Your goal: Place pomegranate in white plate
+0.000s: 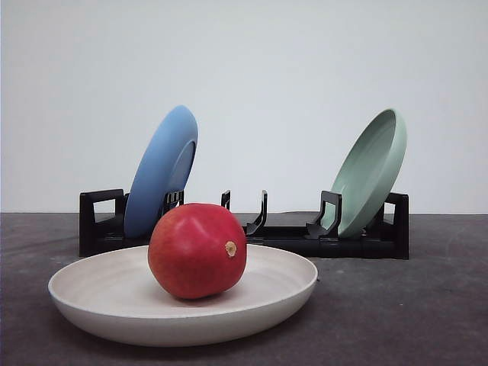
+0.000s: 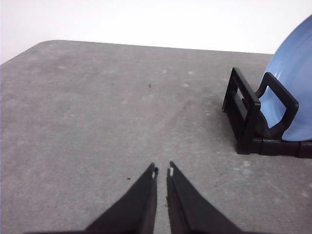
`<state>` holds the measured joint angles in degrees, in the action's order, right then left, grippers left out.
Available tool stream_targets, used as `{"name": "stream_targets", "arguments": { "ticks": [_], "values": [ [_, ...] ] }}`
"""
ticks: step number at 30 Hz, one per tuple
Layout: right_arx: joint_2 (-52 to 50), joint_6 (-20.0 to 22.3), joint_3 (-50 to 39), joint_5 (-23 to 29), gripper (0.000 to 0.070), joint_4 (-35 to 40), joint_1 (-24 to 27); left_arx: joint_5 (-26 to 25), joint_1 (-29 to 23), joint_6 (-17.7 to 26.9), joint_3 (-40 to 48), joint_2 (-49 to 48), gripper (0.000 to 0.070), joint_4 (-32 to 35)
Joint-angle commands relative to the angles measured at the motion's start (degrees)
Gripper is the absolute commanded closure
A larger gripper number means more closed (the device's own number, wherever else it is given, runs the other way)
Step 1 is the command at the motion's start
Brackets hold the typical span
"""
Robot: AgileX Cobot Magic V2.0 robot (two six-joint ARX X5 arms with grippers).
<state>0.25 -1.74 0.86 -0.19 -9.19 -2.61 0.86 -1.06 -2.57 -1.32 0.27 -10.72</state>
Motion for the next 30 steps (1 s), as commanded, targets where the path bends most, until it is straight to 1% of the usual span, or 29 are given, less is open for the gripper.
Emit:
{"name": "stream_targets", "arguments": {
  "ticks": [1, 30],
  "values": [
    [0.0, -0.5, -0.2, 0.1, 0.0663, 0.6, 0.0, -0.3, -0.1, 0.0, 0.6, -0.1, 0.0683, 0.0],
    [0.0, -0.5, -0.2, 0.1, 0.0663, 0.6, 0.0, -0.2, -0.1, 0.0, 0.6, -0.1, 0.0683, 0.0]
  ]
}}
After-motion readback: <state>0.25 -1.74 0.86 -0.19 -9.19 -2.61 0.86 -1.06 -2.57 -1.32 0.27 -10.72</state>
